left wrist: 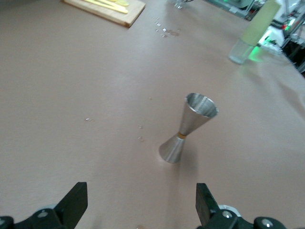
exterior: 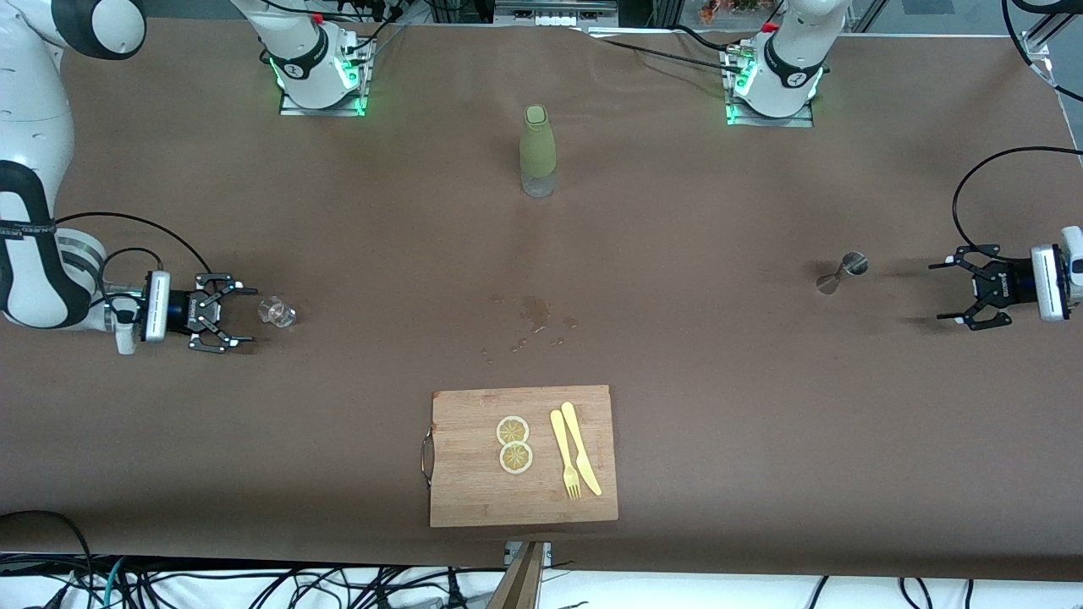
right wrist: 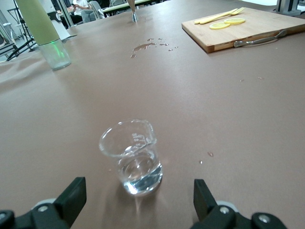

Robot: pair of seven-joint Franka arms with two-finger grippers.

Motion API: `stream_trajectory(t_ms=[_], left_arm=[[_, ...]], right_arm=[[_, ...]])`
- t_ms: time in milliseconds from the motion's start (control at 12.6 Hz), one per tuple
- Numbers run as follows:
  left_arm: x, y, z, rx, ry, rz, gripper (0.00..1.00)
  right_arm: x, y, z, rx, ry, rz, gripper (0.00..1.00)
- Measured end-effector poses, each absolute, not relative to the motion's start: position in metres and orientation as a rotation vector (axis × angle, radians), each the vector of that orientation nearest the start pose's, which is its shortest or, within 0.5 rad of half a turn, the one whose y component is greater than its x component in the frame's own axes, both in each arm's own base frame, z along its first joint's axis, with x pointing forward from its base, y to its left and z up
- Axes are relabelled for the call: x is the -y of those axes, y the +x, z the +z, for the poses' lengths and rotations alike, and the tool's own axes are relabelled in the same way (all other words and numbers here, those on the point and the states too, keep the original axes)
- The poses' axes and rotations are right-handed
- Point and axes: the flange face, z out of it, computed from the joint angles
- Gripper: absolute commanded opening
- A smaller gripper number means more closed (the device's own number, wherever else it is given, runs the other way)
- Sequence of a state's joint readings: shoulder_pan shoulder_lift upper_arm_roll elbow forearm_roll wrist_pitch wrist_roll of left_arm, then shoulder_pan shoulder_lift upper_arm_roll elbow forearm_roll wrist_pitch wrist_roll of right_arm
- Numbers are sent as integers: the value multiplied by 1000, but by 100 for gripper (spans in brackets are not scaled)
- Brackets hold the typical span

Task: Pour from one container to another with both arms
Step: 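Close the right gripper on the beaker while the left gripper grasps the jigger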

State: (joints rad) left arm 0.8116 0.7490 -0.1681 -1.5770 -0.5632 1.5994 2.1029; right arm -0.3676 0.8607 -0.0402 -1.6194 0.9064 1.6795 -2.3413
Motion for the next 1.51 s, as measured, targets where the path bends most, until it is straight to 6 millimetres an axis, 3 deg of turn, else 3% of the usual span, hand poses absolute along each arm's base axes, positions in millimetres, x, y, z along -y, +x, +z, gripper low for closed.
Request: stream_trajectory(t_ms=[557,1113,1352,1511], left_arm=[[-289,492,142,1234,1648,759,100],[-267,478,108,1325,1512,961,100],[-260,472,91,1287,1516,979,100],[-253,467,81,1264,1510,981,100]], right_arm=[[137,596,98,1457,-1606,-702,98],[132,597,97,1465,-1602,-696,58],[131,598,97,1467,-1600,-695,33],[126,600,98,1474,-1594,-693,27]])
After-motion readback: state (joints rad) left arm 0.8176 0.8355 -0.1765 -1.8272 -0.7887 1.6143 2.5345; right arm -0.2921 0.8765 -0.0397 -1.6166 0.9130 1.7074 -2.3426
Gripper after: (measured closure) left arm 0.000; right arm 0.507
